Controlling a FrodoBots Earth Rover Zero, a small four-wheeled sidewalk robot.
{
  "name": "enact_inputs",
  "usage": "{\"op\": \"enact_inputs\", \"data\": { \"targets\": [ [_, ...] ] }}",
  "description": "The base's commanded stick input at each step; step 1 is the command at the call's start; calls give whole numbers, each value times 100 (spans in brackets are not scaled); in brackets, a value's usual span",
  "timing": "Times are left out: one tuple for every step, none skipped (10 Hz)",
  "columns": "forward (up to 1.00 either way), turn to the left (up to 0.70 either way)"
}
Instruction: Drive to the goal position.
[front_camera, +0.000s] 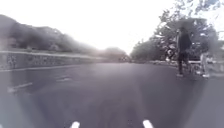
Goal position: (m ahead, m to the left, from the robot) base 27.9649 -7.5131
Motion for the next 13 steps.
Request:
{"op": "enact_inputs", "data": {
  "targets": [
    [70,0],
    [70,0],
    [70,0],
    [70,0],
    [70,0],
    [70,0],
    [70,0],
    [70,0],
    [70,0],
    [70,0],
    [70,0],
    [70,0],
    [70,0]
  ]
}}
